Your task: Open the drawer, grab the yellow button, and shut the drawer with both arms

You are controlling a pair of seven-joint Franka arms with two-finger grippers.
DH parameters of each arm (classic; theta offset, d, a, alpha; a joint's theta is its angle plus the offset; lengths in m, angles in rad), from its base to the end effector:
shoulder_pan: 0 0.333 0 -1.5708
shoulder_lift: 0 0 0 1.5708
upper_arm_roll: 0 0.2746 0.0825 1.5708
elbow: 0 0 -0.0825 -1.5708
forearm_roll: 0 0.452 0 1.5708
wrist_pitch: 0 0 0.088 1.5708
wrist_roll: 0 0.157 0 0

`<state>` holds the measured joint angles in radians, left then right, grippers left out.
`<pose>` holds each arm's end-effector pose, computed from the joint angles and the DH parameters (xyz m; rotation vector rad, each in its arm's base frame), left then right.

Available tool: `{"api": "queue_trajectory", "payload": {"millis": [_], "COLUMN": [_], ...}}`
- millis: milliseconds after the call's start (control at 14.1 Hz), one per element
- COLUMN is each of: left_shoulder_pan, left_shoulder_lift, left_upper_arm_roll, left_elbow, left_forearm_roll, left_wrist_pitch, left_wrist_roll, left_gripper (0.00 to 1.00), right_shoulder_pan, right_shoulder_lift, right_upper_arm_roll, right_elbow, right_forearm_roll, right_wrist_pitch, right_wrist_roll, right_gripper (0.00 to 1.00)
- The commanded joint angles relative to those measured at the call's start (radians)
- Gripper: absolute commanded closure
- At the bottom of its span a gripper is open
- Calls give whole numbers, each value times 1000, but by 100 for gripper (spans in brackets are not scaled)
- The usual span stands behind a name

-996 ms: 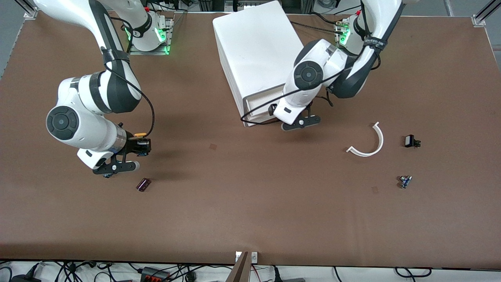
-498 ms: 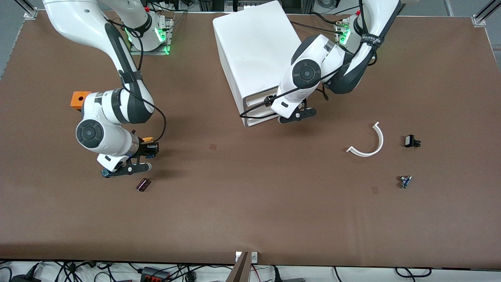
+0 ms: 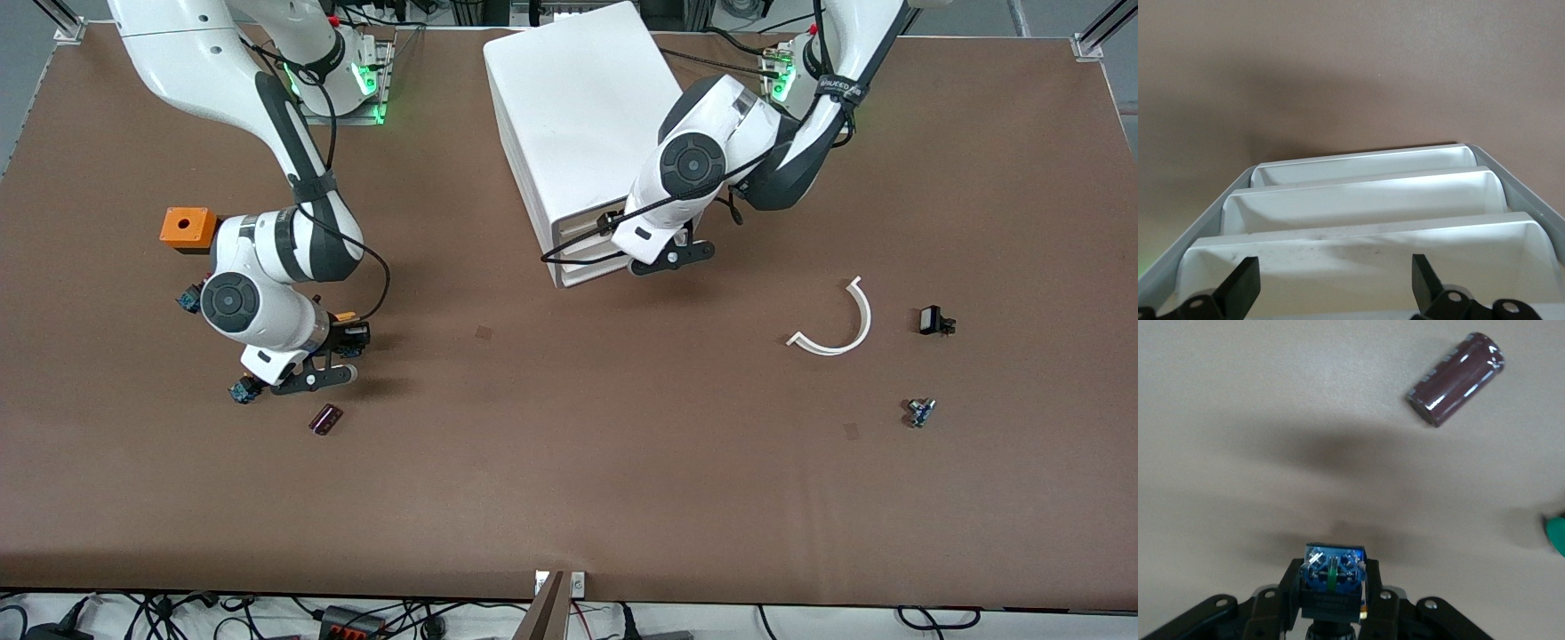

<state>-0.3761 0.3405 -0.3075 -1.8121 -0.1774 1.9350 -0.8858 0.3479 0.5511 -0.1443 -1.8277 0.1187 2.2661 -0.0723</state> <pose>0.4891 -0.4249 0.2262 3.0274 0.4406 -0.5081 0.6431 0.1361 0.0916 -3.1160 -0.3316 0.1652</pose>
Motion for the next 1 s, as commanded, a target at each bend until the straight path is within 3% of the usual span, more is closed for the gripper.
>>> {"api": "queue_trajectory", "payload": {"millis": [0,356,427,498,711,925], "left_shoulder_pan": [69,186,224,258,365,479], "left_shoulder_lift": [-20,-29,-31,-29,-21,-32], "left_upper_arm_roll": [-1,-2,-2,-2,1,-1], "left_elbow": [28,82,121,178,331,404], "left_forearm_roll": [13,300,306,308,309,303], "left_wrist_pitch": [-25,-27,-62,-129,-313,-367], "left_wrist_roll": [102,340,414,491,685,886], "left_gripper": [0,0,0,0,0,0], "right_shoulder_pan": [-6,-9,-10,-12,-15,-23], "right_shoulder_lift": [26,72,72,69,62,41], "right_upper_arm_roll": [11,45,43,43,35,23], "right_elbow": [-12,14,39,65,204,297], "right_forearm_roll": [15,15,19,33,33,29], "right_wrist_pitch": [55,131,124,119,-61,-196], "right_wrist_roll": [-27,-7,-3,11,17,95], "right_gripper": [100,100,68,1,0,0]}}
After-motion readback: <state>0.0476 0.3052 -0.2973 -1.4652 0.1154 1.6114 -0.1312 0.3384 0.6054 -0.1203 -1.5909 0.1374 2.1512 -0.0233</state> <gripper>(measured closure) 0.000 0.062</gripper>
